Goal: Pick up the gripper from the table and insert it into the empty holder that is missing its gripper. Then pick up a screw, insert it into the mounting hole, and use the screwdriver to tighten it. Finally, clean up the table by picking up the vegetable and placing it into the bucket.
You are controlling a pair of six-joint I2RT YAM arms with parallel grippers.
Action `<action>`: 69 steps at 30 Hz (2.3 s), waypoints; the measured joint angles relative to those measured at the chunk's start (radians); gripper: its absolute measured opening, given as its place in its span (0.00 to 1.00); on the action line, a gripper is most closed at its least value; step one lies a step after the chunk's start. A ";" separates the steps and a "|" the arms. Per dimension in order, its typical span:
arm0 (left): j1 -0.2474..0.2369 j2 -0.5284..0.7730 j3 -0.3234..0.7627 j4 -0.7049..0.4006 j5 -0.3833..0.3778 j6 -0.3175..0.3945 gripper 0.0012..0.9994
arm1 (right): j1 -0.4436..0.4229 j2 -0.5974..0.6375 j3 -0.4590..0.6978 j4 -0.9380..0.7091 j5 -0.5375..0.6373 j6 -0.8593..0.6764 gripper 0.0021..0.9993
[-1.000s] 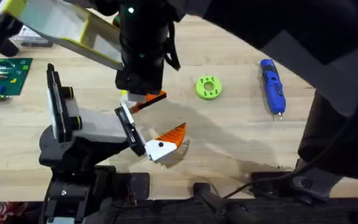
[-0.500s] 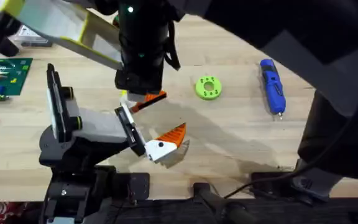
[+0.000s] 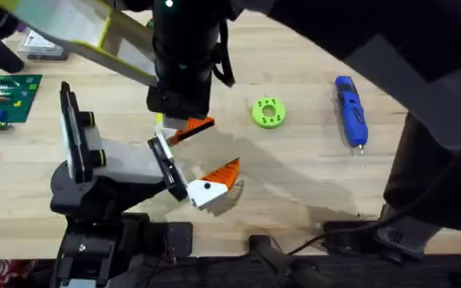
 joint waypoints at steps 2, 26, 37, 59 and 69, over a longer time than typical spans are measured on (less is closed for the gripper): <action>0.000 0.000 0.000 0.000 0.000 0.000 0.99 | 0.000 0.000 0.000 0.000 0.000 0.000 0.01; 0.000 0.000 0.000 0.000 0.000 0.000 0.99 | 0.000 0.000 0.000 0.001 0.000 -0.001 0.01; 0.000 0.000 0.000 0.000 0.000 0.000 0.99 | 0.000 0.001 0.000 0.001 0.000 -0.004 0.01; 0.000 0.000 0.000 0.000 0.000 0.000 0.99 | 0.000 0.032 0.002 0.002 0.000 -0.004 0.01; 0.000 0.000 0.000 0.000 0.000 0.000 0.99 | 0.000 0.032 0.002 0.002 0.000 -0.004 0.01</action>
